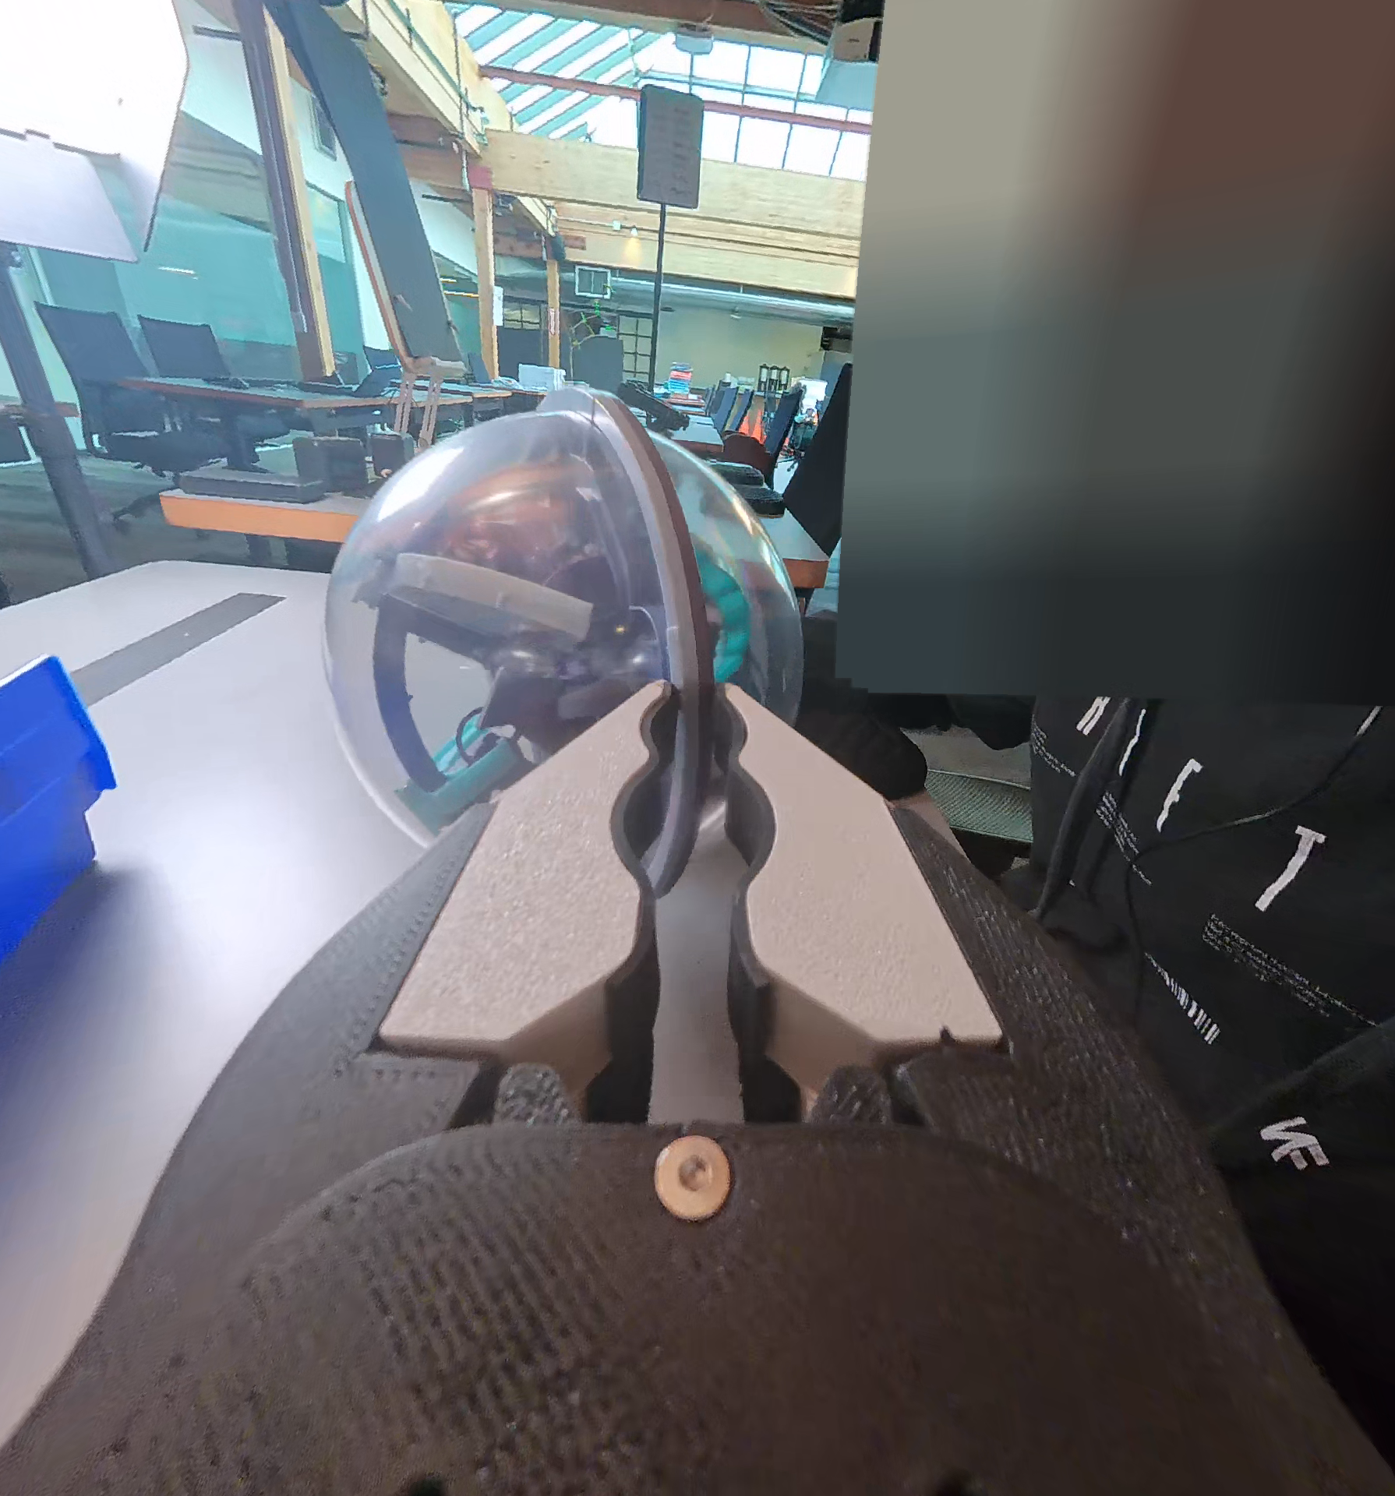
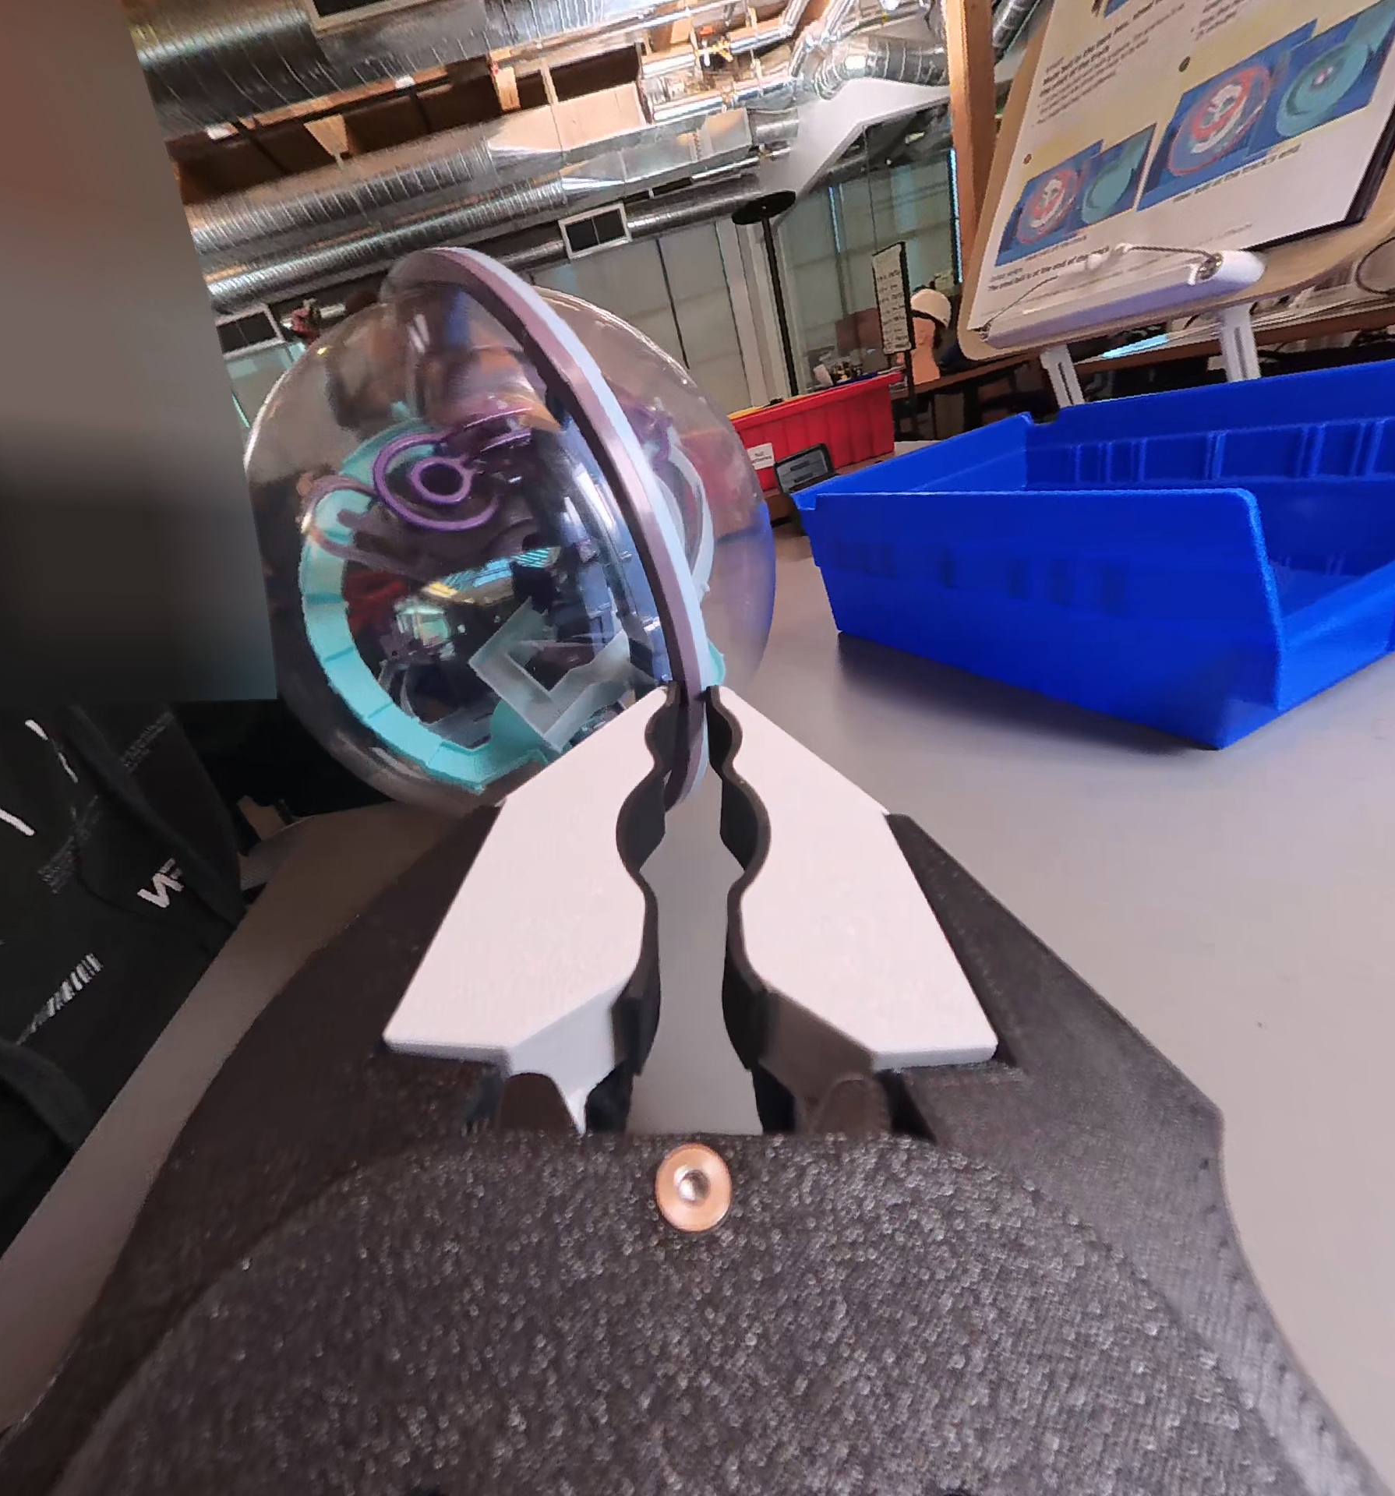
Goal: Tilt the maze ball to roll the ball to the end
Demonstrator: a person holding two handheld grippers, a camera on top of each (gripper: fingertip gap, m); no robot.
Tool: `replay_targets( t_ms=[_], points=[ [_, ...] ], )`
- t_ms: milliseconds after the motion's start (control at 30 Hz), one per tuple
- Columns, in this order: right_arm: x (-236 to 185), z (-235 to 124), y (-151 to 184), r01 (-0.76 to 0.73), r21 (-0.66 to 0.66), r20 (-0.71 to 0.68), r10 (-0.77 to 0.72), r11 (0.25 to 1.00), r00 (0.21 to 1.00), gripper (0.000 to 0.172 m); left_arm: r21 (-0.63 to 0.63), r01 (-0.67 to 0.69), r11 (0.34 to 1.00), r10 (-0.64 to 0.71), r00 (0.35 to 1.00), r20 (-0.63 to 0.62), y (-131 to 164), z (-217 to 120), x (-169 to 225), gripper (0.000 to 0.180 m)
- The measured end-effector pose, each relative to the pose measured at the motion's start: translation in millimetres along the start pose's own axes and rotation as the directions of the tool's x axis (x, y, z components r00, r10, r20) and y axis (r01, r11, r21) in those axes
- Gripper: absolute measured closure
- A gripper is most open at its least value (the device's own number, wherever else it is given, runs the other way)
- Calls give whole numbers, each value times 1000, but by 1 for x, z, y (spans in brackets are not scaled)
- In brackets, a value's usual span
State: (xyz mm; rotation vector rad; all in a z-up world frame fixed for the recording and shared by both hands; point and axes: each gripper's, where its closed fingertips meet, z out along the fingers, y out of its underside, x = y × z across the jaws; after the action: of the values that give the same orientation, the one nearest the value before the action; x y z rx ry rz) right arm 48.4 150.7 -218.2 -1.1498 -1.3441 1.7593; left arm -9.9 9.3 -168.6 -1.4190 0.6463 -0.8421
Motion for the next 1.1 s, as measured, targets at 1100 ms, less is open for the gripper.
replay_targets(
  t_ms=[1100],
  points=[
    [34, -8, 2, -116, 6, -167, 115, 993, 979, 172, -212, 20, 977, -4, 997, 73, 46, 10, -14, 180]
  ],
)
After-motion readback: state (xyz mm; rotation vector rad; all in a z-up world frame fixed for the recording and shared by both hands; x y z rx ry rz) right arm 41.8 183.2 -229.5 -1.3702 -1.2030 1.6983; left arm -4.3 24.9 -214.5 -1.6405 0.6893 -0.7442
